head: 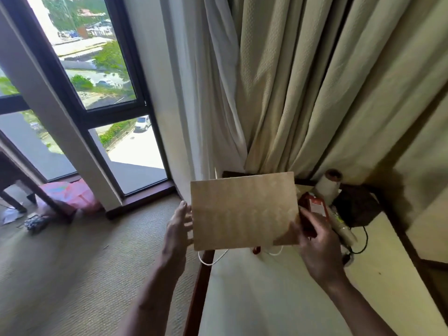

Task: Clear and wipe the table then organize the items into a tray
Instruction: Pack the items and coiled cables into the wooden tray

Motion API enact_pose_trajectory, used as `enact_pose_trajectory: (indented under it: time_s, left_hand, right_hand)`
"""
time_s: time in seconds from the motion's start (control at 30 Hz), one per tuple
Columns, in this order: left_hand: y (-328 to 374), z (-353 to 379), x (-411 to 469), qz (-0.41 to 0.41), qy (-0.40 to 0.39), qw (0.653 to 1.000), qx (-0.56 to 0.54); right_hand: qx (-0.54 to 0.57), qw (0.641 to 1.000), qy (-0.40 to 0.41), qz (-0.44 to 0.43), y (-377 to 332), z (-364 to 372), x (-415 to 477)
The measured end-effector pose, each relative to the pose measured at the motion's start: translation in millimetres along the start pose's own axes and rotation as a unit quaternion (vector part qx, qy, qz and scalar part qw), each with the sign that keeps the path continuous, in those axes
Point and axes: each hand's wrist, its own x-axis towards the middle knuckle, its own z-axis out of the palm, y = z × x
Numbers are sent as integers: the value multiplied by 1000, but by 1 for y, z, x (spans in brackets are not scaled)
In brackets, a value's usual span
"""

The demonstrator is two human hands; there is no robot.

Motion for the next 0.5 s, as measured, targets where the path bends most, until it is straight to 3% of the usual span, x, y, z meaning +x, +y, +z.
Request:
enact_pose_trajectory:
  time_s: [0.13,0.3,0.4,0.5]
  left_hand:
    - [-16,0,-38,-127,-26,990,-58]
    - [-59,3,-58,-263,-156,952,-27]
    - [-72,25,-80,-258,-146,955,4]
    - [-86,55,-124,-162,-127,977,54]
  right_hand:
    - [-11,998,56,-10,18,-46,-80]
    - [-36,994,99,-22,58,-95,-156]
    - [71,993,93,27,65,-115,-185]
    - [207,959,108,160,81,-133,-200]
